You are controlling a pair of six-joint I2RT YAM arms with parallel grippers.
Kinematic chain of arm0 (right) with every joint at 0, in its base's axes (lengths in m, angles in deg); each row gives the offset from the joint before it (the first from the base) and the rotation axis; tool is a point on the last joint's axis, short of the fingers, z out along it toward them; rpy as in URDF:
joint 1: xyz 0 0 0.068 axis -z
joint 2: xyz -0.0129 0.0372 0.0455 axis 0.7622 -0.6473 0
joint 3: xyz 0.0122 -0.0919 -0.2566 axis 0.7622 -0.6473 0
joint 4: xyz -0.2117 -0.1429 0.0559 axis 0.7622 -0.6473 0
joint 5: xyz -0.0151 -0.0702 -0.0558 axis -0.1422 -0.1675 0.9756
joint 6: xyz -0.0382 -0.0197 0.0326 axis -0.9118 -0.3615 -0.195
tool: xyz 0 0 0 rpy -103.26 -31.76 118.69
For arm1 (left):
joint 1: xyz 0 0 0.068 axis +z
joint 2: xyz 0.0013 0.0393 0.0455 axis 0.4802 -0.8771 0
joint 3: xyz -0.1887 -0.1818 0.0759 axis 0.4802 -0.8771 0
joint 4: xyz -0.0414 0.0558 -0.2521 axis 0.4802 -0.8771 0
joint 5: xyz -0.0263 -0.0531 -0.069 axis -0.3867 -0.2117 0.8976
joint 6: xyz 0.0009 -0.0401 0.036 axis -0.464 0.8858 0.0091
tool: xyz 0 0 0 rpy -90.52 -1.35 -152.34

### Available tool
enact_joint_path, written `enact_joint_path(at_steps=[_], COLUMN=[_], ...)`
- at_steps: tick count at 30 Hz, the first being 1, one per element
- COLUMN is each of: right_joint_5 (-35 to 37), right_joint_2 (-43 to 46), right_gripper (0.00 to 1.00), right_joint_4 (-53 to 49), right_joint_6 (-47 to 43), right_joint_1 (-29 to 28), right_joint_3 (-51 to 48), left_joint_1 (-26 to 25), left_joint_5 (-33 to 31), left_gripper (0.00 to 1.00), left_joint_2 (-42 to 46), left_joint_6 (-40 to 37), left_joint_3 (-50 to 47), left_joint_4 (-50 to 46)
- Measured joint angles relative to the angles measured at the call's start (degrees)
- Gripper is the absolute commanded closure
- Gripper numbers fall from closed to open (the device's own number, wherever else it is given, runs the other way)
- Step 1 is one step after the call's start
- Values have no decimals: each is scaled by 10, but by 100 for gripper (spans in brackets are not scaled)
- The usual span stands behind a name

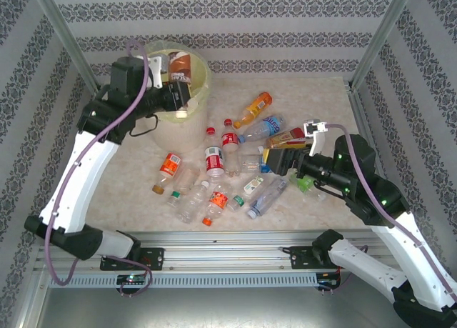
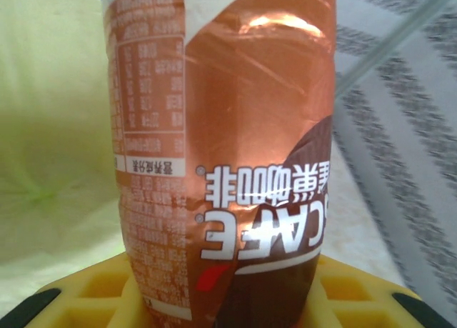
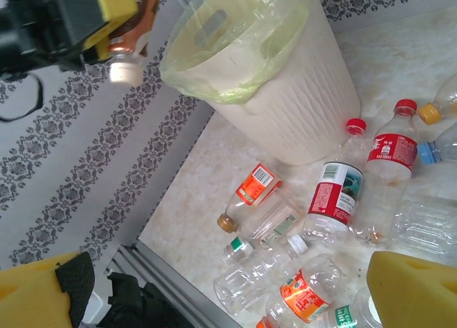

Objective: Put the plastic bottles in the bin

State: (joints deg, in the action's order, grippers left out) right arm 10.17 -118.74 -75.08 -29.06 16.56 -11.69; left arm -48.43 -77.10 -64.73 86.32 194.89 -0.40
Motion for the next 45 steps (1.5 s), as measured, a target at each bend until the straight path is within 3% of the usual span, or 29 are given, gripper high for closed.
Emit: enact_joint_path(at_steps=[11,22,35,45], right_joint_5=[-2,-2,-2,-1], right_joint_2=[14,3,-4,-1], right_gripper=[2,2,2,2], right_joint_4=[-16,-32,-53,-69], right_joint_6=[-10,-25,-31,-31], right_joint_1=[0,0,0,0], right_joint_3=[5,5,4,-3], left_joint_1=[75,86,90,90], left_joint_5=[-77,-105,-94,-87], left_gripper=[62,62,60,46], left_joint_2=[-137,-279,-377,-411], left_joint_6=[-96,-177,-206,-204], left_joint_3=[132,226,239,239], left_joint_4=[-60,-93,-129,-143])
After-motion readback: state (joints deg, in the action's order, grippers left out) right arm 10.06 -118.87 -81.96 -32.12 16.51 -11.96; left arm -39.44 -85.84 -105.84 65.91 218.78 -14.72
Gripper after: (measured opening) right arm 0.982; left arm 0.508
